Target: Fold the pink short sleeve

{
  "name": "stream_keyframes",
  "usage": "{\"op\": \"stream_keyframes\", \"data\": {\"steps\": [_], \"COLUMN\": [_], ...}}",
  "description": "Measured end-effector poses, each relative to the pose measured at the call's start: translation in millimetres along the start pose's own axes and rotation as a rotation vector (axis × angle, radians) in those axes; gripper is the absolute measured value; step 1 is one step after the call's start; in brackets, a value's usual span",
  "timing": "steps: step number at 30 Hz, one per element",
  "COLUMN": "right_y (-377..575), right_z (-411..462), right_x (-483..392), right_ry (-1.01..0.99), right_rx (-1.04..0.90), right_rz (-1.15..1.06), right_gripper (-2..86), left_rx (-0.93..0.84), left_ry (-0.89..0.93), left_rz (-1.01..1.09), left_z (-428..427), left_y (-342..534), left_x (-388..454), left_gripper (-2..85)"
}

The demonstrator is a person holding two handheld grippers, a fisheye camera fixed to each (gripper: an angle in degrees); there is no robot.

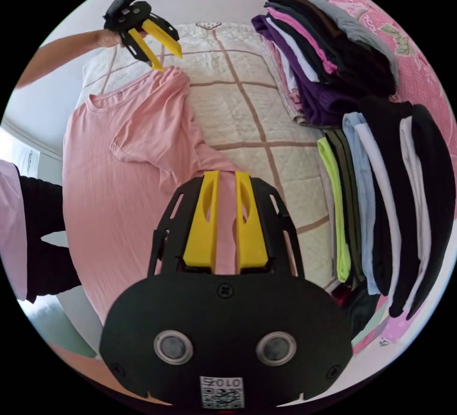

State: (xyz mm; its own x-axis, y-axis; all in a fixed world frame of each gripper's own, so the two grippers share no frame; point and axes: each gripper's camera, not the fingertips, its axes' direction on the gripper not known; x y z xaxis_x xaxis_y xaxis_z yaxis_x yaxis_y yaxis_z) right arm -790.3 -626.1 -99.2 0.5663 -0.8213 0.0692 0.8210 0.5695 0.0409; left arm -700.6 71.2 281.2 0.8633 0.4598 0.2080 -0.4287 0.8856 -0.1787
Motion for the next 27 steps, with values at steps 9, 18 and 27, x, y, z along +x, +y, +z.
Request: {"op": "stream_keyframes", "data": {"steps": [9,18,27], "right_y": [-29,-62,-70], "right_z": [2,20,14], "right_x": [-4,-21,4], "right_ry": [0.008,0.069,0.139], "right_rx": [-0.002,-0.138,-0.105], "right_rz": [-0.109,-0.332,-0.095], "right_gripper": [7.3,7.1,2.6], "left_rx": [0.012,0.001,0.067], "left_ry": [0.085,0.210,0.035], "left_rz": [0.200,0.273,-0.038], "left_z": [10,11,-10], "left_y": [-54,-72,-59], "left_x": [-14,-26,-71], "left_gripper": [8.7,1.5,-0.2]}}
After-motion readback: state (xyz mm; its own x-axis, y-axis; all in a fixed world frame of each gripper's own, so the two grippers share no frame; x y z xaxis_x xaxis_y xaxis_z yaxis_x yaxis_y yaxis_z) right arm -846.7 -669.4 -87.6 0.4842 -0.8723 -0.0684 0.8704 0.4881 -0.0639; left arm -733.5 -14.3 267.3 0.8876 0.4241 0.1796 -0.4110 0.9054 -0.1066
